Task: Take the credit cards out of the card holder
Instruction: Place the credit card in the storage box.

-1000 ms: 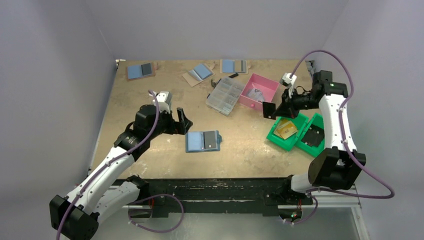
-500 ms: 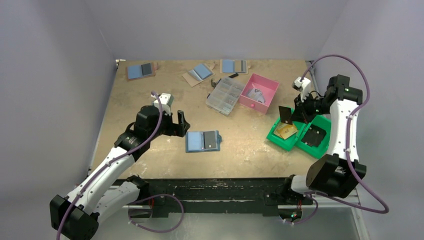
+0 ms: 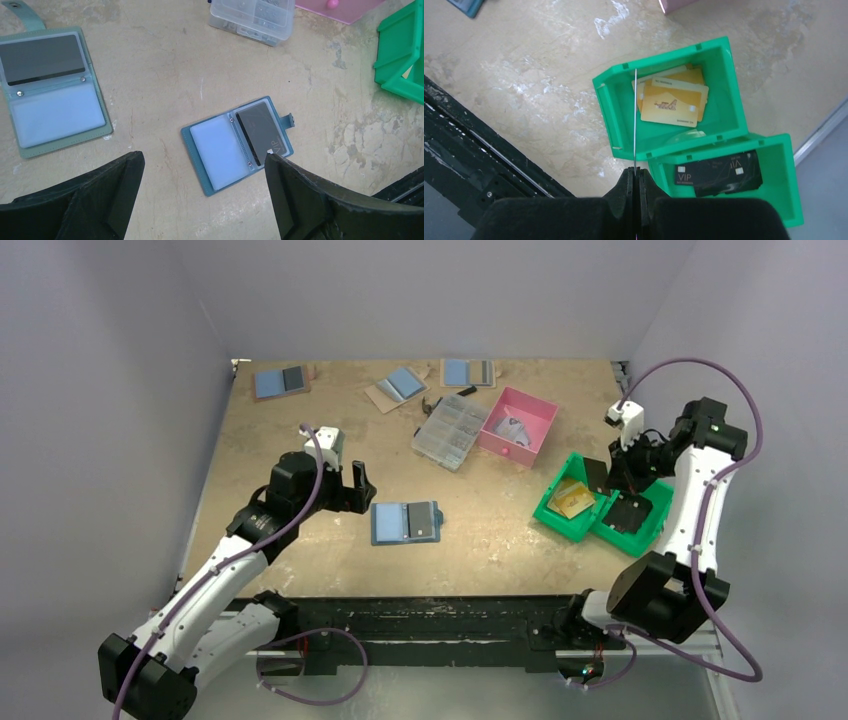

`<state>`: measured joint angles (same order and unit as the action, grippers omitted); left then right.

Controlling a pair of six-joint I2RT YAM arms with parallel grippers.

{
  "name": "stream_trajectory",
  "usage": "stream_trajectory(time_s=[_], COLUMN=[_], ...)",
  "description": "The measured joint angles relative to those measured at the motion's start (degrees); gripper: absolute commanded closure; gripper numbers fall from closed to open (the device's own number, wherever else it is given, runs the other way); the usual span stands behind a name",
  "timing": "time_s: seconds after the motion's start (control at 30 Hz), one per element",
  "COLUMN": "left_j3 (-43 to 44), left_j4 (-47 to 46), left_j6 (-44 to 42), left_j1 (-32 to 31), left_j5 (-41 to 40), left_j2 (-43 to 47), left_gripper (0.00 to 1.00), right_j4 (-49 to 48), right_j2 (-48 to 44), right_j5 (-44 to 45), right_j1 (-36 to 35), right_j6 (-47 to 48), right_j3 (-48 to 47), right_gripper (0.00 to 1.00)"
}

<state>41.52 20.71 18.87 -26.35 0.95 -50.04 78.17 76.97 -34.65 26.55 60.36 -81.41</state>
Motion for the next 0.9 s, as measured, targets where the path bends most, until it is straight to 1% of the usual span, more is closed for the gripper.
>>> stream_trajectory(time_s=[0.23, 0.57, 0.9], left_j3=[0.0, 0.0, 0.0], left_j4=[0.0, 0.0, 0.0], left_j6=[0.0, 0.0, 0.0], left_j1=[0.0, 0.0, 0.0], left_j5=[-0.2, -0.2, -0.2], left_j2=[0.1, 0.1, 0.1], left_gripper=[0.01, 0.01, 0.01], right_j4=[0.2, 0.1, 0.0], right_j2=[0.9, 4.5, 4.8], right_j5=[2.7, 7.4, 11.4], right_j1=[5.2, 11.7, 13.6], right_j6=[1.7, 3.6, 5.0], right_j3=[0.0, 0.3, 1.8], right_gripper=[1.0, 1.0, 1.0])
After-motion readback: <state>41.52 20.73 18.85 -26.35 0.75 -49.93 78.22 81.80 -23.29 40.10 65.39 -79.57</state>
